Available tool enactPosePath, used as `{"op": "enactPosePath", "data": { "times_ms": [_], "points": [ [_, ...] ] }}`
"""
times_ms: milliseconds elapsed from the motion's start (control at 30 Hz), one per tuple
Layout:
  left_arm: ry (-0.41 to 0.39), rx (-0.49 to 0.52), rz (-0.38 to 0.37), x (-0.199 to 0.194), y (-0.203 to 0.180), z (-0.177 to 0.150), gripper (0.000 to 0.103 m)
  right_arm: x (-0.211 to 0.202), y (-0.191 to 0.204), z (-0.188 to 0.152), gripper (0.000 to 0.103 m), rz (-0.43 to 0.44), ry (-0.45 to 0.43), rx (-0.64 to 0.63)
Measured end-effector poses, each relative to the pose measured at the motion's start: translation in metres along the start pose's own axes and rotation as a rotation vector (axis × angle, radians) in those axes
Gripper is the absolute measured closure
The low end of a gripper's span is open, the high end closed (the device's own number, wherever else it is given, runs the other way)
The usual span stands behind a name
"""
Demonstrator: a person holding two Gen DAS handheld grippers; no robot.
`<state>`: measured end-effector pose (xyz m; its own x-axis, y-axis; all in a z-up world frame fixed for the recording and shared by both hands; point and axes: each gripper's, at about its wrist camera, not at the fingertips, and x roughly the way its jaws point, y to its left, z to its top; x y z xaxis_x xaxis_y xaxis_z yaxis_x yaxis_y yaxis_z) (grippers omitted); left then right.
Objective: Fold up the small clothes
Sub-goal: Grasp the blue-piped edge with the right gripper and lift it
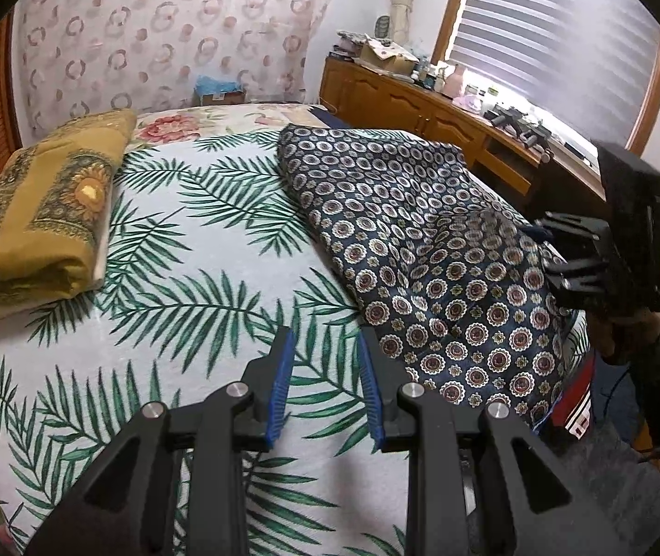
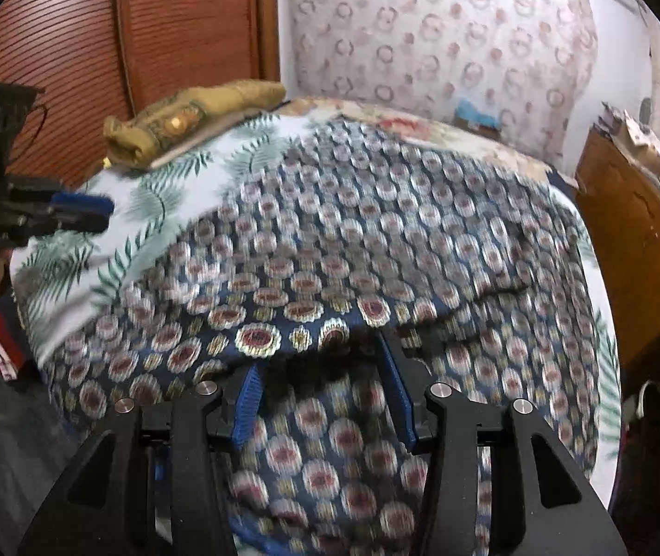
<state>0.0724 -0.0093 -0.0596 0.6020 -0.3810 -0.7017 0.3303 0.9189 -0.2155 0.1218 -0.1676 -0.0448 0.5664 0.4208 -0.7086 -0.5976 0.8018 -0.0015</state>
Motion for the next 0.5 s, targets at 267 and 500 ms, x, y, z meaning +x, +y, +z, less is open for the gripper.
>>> {"op": "enactPosePath", "data": {
  "times_ms": [267, 500],
  "points": [
    [-0.008, -0.030, 0.004, -0.003, 0.009, -0.003, 0.077, 0.016, 0.021, 0.061, 0.056, 0.045, -0.070, -0.035],
    [-0.009, -0.038, 0.003, -0.004, 0.011, -0.005, 0.077, 0.051, 0.042, 0.070, 0.056, 0.121, 0.007, -0.041]
  ]
}}
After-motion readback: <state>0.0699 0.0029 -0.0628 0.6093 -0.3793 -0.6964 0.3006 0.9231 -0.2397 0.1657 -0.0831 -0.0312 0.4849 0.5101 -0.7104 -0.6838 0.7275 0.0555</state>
